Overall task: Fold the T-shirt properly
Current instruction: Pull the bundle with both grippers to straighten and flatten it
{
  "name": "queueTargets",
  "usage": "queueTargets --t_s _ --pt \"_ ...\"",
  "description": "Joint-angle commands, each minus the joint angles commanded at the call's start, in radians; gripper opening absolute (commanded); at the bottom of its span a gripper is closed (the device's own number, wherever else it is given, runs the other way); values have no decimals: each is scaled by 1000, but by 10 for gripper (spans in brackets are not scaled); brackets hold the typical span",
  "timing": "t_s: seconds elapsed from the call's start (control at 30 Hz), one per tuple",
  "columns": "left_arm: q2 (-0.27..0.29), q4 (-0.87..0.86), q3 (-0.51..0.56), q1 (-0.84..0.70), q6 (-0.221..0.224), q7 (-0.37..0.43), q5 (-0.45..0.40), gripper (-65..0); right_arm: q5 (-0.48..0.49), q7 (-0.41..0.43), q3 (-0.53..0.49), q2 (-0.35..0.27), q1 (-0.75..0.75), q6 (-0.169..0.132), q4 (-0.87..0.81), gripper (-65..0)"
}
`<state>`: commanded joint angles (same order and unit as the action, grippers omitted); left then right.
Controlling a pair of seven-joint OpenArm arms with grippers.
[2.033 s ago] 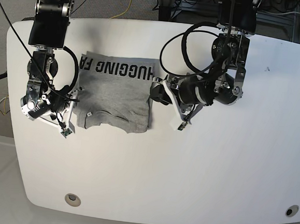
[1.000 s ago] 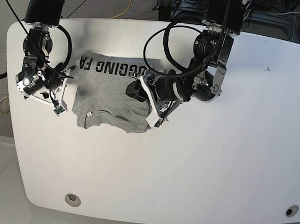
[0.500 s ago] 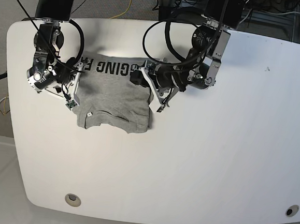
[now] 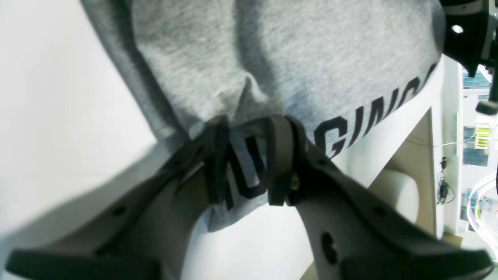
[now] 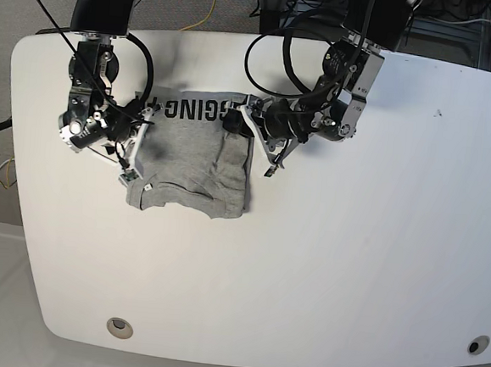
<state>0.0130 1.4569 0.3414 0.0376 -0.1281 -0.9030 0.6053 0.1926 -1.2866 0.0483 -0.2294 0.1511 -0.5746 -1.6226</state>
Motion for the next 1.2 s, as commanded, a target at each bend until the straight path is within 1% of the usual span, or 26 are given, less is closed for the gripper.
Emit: queueTargets --t_s 0.03,0.1,0.17,0.27,0.33,0.43,0.6,0.67,0.73,0.9,1.0,1.03,1.07,1.13,1.2 --pt "-2 0 0 0 0 0 0 -492 0 0 -9 5 5 8 5 -611" --pt "-8 0 0 0 0 0 0 -492 0 0 -26 14 11 34 18 -611" --pt "-17 2 -2 0 0 0 0 -492 0 2 -41 17 34 66 31 -611" --pt "-31 3 -2 0 0 0 2 -492 0 8 -72 34 58 92 55 -611" --pt "-43 3 -2 0 0 0 2 -492 0 17 -91 41 71 103 71 -611" --pt "-57 9 -2 0 0 0 2 -492 0 28 -95 52 84 109 94 -611" --pt "-83 61 -11 0 0 0 2 -492 0 49 -97 52 94 109 117 -611" --pt "-97 86 -37 0 0 -5 2 -492 0 58 -97 54 95 109 117 -611" --pt "-109 106 -69 0 0 -11 2 -492 2 63 -97 68 97 109 117 -611" --pt "-149 115 -123 5 -5 -46 2 -492 2 64 -98 78 98 109 117 -611" --pt "-163 115 -153 14 -31 -51 2 -492 2 75 -98 80 106 109 117 -610" --pt "-170 115 -166 23 -49 -57 2 -492 2 78 -98 81 106 109 118 -610" --pt "-175 114 -181 32 -69 -66 2 -492 2 81 -98 86 107 109 126 -610" --pt "-184 110 -203 40 -94 -81 0 -492 2 83 -98 106 109 109 143 -610" --pt "-195 110 -226 43 -109 -89 0 -492 0 84 -98 118 112 109 164 -610"
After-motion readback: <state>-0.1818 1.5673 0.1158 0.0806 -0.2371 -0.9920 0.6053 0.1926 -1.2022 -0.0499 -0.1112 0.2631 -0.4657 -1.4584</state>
